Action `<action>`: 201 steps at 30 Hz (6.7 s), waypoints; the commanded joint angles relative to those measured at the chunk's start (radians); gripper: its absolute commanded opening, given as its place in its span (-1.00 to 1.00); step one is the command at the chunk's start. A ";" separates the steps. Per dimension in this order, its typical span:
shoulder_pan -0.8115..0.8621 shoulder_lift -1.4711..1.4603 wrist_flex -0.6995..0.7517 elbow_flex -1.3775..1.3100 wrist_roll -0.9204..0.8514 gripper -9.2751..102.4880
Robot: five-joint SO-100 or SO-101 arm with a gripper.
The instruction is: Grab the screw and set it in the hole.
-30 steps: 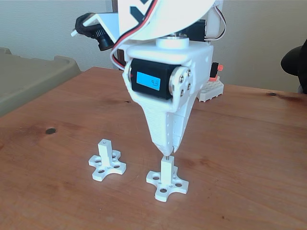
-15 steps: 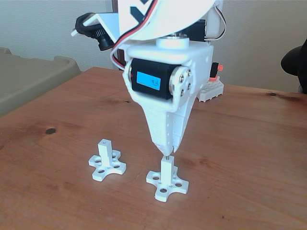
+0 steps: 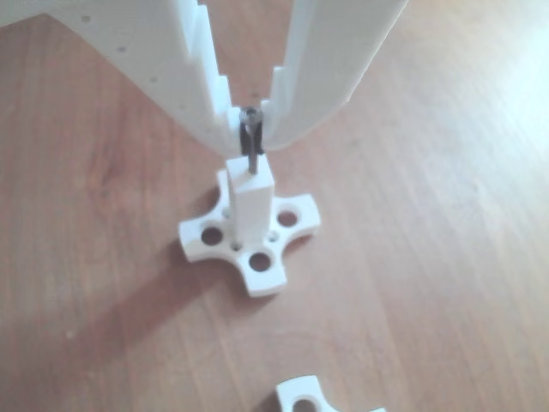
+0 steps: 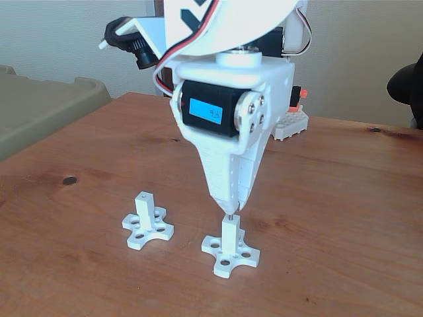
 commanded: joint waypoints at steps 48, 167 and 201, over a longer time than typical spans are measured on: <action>-0.018 -0.023 0.003 -0.028 -0.008 -0.87; 0.236 1.933 0.054 1.327 -0.222 -0.91; 0.252 1.942 0.077 1.341 -0.285 -0.91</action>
